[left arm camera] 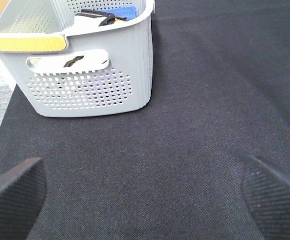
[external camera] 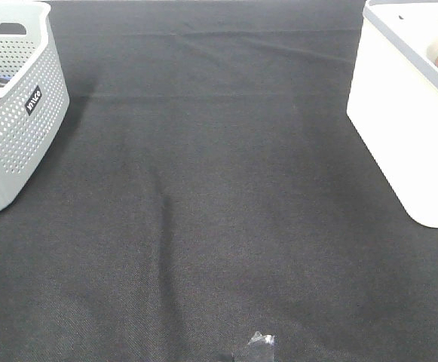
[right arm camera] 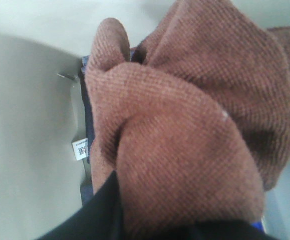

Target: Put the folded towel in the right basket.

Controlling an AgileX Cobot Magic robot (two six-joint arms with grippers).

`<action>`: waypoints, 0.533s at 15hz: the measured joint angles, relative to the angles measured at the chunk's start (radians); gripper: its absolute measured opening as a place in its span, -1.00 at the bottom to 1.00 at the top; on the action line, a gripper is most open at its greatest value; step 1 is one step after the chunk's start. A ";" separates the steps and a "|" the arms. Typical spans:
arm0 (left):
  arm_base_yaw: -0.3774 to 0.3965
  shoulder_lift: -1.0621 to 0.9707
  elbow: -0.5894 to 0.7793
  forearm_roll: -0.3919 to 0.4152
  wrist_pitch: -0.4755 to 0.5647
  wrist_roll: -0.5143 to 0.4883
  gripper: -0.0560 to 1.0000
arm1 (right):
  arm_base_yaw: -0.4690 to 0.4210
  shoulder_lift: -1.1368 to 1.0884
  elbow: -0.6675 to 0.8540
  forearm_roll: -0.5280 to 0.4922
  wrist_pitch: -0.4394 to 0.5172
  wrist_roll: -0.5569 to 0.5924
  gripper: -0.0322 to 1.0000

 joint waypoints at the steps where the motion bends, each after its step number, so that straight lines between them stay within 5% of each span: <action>1: 0.000 0.000 0.000 0.000 0.000 0.000 0.98 | 0.000 0.001 0.002 -0.001 -0.001 0.016 -0.27; 3: 0.000 0.000 0.000 0.000 0.000 0.000 0.98 | 0.000 0.001 0.002 -0.014 -0.002 0.016 0.60; 4: 0.000 0.000 0.000 0.000 0.000 0.000 0.98 | 0.000 -0.001 0.002 -0.019 -0.002 0.014 0.80; 8: 0.000 0.000 0.000 -0.001 0.000 0.000 0.98 | 0.035 -0.069 0.002 -0.049 -0.004 -0.031 0.94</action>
